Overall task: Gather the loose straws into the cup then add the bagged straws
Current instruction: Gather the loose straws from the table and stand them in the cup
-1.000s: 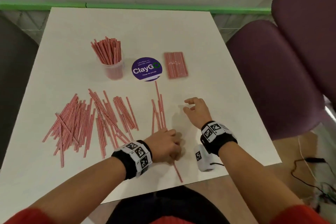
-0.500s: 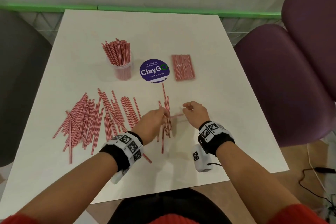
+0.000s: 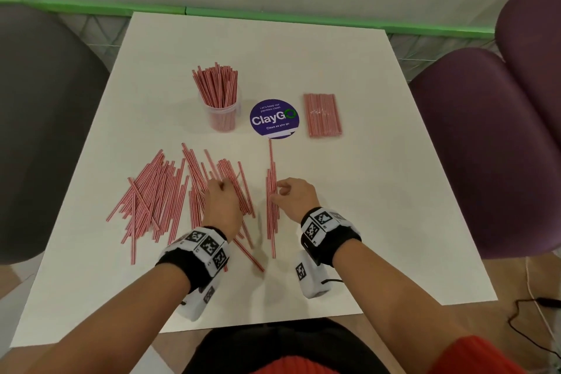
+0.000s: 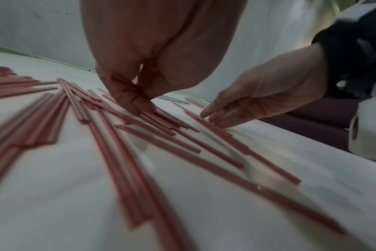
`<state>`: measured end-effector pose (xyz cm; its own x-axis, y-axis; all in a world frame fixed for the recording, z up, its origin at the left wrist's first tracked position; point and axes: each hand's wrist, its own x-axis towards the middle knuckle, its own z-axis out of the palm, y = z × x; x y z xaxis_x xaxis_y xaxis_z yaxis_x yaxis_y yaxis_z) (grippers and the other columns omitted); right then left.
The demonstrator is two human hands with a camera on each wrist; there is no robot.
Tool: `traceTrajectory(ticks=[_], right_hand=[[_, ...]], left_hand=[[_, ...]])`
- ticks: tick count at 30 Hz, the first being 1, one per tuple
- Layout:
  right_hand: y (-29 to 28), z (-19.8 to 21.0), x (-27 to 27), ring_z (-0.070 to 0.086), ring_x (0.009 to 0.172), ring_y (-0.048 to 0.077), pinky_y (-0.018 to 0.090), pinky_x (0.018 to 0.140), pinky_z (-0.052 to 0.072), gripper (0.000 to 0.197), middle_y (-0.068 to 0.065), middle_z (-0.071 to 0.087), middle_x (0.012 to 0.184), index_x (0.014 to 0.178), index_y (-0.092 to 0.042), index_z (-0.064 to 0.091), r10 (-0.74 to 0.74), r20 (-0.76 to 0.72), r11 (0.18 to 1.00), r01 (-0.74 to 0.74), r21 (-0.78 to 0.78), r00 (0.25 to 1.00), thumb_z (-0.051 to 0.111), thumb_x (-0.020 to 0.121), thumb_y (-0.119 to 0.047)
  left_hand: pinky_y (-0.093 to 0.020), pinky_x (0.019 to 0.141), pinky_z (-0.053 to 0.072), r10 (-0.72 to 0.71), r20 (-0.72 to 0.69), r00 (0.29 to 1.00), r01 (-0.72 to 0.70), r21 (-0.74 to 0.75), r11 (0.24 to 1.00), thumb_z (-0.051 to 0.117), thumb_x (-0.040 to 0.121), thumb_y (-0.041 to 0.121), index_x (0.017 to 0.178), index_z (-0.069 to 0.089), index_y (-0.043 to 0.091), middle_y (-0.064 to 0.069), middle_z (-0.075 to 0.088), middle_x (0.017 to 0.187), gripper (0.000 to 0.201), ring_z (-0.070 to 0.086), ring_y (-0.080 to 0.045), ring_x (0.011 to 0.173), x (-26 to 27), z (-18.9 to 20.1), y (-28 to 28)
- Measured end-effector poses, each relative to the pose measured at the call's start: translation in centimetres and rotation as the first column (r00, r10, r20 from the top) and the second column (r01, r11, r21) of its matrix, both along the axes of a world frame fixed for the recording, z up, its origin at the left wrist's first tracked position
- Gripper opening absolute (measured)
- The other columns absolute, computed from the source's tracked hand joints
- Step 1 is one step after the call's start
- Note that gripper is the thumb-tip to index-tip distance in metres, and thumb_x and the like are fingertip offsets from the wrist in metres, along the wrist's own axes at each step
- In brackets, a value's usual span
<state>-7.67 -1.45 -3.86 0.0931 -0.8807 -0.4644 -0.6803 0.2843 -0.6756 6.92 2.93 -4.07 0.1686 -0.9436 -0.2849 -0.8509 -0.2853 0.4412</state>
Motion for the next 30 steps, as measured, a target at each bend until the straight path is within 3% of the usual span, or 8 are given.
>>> traceTrajectory(ticks=[3,7,10,14,18,20,25,30], right_hand=[[0.0,0.0,0.0,0.058,0.112,0.021,0.021,0.092,0.04,0.045,0.01,0.063,0.12,0.126,-0.007,0.056,-0.02,0.001,1.0,0.02,-0.002,1.0,0.064,0.084,-0.022],[-0.3,-0.1,-0.2,0.062,0.097,0.021,0.029,0.099,0.047,0.046,0.008,0.064,0.104,0.125,-0.004,0.057,-0.105,0.032,0.994,0.105,0.009,0.994,0.066,0.083,-0.019],[-0.2,0.1,0.6,0.062,0.108,0.024,0.031,0.101,0.047,0.044,0.01,0.065,0.114,0.126,-0.006,0.056,-0.058,0.045,0.998,0.057,0.028,0.997,0.064,0.084,-0.019],[0.0,0.0,2.4,0.061,0.112,0.022,0.026,0.101,0.044,0.043,0.01,0.065,0.12,0.126,-0.008,0.056,-0.037,0.082,0.998,0.032,0.06,0.996,0.061,0.086,-0.019],[-0.2,0.0,2.7,0.061,0.111,0.025,0.028,0.102,0.044,0.043,0.011,0.063,0.121,0.127,-0.006,0.056,-0.055,0.09,0.996,0.048,0.075,0.994,0.061,0.086,-0.018],[-0.4,-0.2,2.5,0.062,0.109,0.027,0.032,0.102,0.046,0.042,0.012,0.064,0.119,0.126,-0.006,0.056,-0.078,0.092,0.995,0.071,0.076,0.993,0.061,0.086,-0.016],[-0.3,0.0,3.5,0.062,0.11,0.025,0.033,0.103,0.046,0.04,0.011,0.065,0.118,0.126,-0.008,0.057,-0.038,0.109,0.995,0.027,0.098,0.993,0.056,0.086,-0.014],[-0.7,-0.1,4.9,0.063,0.104,0.024,0.041,0.102,0.047,0.035,0.016,0.067,0.116,0.118,-0.006,0.064,-0.057,0.165,0.993,0.038,0.114,0.985,0.055,0.085,-0.013]], left_hand=[[-0.034,0.092,0.047,-0.009,-0.035,0.999,0.009,-0.008,1.0,0.045,0.083,-0.01,0.13,0.041,-0.005,-0.026,0.038,0.131,0.047,0.049,-0.035,0.11,-0.4,0.0,-0.5],[-0.02,0.078,0.038,0.141,-0.073,0.987,-0.141,-0.002,0.99,0.048,0.086,-0.007,0.122,0.046,-0.008,-0.025,0.043,0.126,0.036,0.047,-0.024,0.093,0.9,-0.1,-1.0],[-0.034,0.084,0.04,0.202,-0.045,0.978,-0.202,-0.005,0.979,0.05,0.087,0.0,0.115,0.049,-0.006,-0.028,0.046,0.122,0.029,0.049,-0.037,0.103,1.1,0.0,-1.0],[-0.033,0.086,0.043,0.179,-0.084,0.98,-0.177,0.024,0.984,0.052,0.091,0.009,0.116,0.051,-0.003,-0.024,0.045,0.122,0.028,0.052,-0.034,0.104,0.6,0.1,-1.1],[-0.039,0.104,0.035,0.292,-0.132,0.947,-0.298,-0.025,0.954,0.057,0.089,0.015,0.133,0.042,0.0,-0.022,0.037,0.133,0.049,0.038,-0.035,0.123,1.5,0.0,-1.2],[-0.043,0.107,0.031,0.353,-0.115,0.928,-0.359,-0.034,0.933,0.061,0.086,0.018,0.137,0.035,0.0,-0.023,0.034,0.136,0.06,0.031,-0.037,0.127,2.1,-0.2,-1.0],[-0.041,0.102,0.036,0.331,-0.15,0.931,-0.337,-0.014,0.941,0.065,0.083,0.018,0.125,0.046,0.001,-0.024,0.042,0.126,0.049,0.042,-0.038,0.117,1.3,-0.9,-1.1],[-0.035,0.093,0.041,0.261,-0.241,0.935,-0.277,-0.034,0.96,0.059,0.087,0.018,0.126,0.047,0.002,-0.022,0.047,0.122,0.044,0.051,-0.035,0.11,0.1,-0.5,-1.6]])
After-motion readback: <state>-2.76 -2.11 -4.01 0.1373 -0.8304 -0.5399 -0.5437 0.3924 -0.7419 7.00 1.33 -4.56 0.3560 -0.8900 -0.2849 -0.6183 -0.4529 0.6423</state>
